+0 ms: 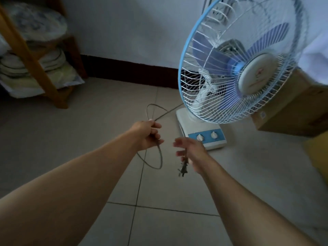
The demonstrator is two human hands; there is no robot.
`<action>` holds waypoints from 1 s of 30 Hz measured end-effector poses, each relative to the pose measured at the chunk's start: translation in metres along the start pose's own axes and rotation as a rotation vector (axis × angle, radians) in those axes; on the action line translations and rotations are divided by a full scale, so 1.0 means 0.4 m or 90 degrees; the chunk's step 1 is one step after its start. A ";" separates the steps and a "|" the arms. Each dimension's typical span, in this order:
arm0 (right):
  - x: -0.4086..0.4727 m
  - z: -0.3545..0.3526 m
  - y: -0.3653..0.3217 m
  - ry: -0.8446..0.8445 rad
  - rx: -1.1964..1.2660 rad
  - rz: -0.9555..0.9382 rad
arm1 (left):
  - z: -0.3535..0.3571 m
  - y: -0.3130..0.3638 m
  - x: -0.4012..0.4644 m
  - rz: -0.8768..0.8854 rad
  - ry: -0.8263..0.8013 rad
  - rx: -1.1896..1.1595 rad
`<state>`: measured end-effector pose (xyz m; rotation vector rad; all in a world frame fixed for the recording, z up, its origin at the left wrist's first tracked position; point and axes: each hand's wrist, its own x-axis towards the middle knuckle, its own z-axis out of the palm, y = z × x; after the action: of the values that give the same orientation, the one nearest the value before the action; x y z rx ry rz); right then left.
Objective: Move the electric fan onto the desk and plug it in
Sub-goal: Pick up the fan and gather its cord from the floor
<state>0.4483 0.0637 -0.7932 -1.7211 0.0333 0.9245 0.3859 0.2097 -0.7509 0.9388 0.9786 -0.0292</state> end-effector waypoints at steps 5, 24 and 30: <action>-0.032 -0.036 0.017 -0.252 -0.024 0.029 | 0.096 0.037 0.002 0.023 -0.032 -0.151; -0.010 -0.233 0.059 -0.263 -0.249 -0.120 | 0.248 -0.125 0.059 -0.060 -0.144 -0.019; 0.045 -0.288 0.070 -0.256 -0.282 -0.109 | 0.279 -0.098 0.102 -0.054 -0.038 -0.084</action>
<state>0.5121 -0.0344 -0.8188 -1.8660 -0.6147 1.1937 0.4713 0.1238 -0.7824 0.7709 0.9526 -0.0623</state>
